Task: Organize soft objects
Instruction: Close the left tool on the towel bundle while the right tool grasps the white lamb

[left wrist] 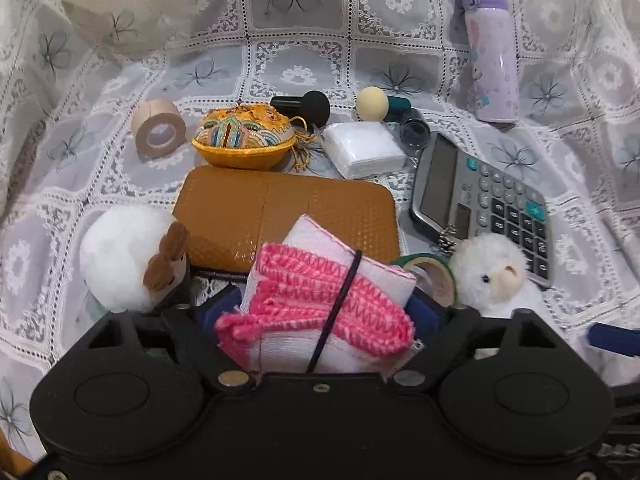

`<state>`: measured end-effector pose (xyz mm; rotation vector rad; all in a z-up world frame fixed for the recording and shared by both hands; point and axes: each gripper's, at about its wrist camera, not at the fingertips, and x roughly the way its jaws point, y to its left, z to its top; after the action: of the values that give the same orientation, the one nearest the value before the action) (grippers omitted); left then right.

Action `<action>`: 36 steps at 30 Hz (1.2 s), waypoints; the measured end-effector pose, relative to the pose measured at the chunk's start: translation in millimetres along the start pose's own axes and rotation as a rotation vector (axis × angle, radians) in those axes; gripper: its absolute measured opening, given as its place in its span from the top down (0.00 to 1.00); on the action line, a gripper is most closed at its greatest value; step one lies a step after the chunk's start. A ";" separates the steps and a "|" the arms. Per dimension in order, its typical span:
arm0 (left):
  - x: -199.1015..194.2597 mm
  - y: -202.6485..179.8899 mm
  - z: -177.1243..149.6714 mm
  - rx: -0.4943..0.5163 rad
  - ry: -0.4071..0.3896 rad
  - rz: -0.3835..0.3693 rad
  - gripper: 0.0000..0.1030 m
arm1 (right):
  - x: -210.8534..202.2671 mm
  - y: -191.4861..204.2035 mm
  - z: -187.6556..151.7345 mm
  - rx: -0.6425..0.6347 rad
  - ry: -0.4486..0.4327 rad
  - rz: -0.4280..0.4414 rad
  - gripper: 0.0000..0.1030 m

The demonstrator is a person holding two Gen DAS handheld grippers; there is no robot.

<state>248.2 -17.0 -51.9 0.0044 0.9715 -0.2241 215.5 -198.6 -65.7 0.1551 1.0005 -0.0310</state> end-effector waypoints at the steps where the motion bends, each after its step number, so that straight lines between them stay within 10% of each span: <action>1: -2.4 1.6 -0.6 -0.009 -0.001 -0.004 0.21 | 1.6 1.7 0.1 -0.008 -0.001 -0.006 0.00; 19: -21.1 18.8 -20.5 -0.089 0.082 -0.002 0.26 | -3.8 -45.6 -6.8 0.081 0.024 -0.226 0.01; 36: -22.5 20.3 -36.0 -0.039 0.082 -0.011 0.12 | -1.9 6.2 15.1 -0.078 -0.087 -0.049 0.01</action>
<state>210.4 10.8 -55.8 -0.0280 1.0578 -0.2161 227.7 -194.7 -55.4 0.0567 0.9166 -0.0432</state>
